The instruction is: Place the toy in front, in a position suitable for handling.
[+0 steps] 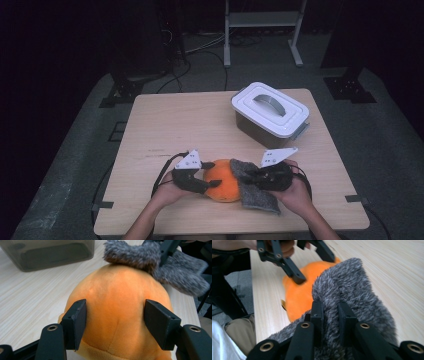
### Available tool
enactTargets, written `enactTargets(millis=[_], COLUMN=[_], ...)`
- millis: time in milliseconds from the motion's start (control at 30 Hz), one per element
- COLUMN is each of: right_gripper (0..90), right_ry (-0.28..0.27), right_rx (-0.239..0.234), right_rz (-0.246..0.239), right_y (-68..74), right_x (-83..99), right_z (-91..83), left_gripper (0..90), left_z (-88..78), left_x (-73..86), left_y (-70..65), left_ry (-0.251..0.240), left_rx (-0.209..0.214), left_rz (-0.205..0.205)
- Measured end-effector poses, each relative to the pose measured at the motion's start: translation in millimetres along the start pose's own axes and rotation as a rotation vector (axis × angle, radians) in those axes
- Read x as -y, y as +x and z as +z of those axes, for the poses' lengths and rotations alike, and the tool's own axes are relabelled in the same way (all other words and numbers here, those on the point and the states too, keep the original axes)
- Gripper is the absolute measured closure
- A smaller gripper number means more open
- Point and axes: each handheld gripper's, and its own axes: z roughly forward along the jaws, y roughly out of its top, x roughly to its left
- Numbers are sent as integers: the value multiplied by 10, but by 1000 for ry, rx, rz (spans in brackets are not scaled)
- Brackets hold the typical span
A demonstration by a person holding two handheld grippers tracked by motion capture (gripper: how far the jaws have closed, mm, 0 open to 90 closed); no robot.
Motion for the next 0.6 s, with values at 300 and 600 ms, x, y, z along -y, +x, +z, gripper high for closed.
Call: enactTargets(millis=[300, 600], right_gripper=[764, 762], right_ry=[21, -16], right_rx=[16, -56], right_rz=[85, -15], right_y=[-134, 128], right_x=[232, -58], right_z=[-139, 61], left_gripper=[355, 353], left_z=[-37, -14], left_x=[76, 60], left_y=[17, -8], left_ry=[-5, -8], left_rx=[-1, -2], left_rz=[-20, -10])
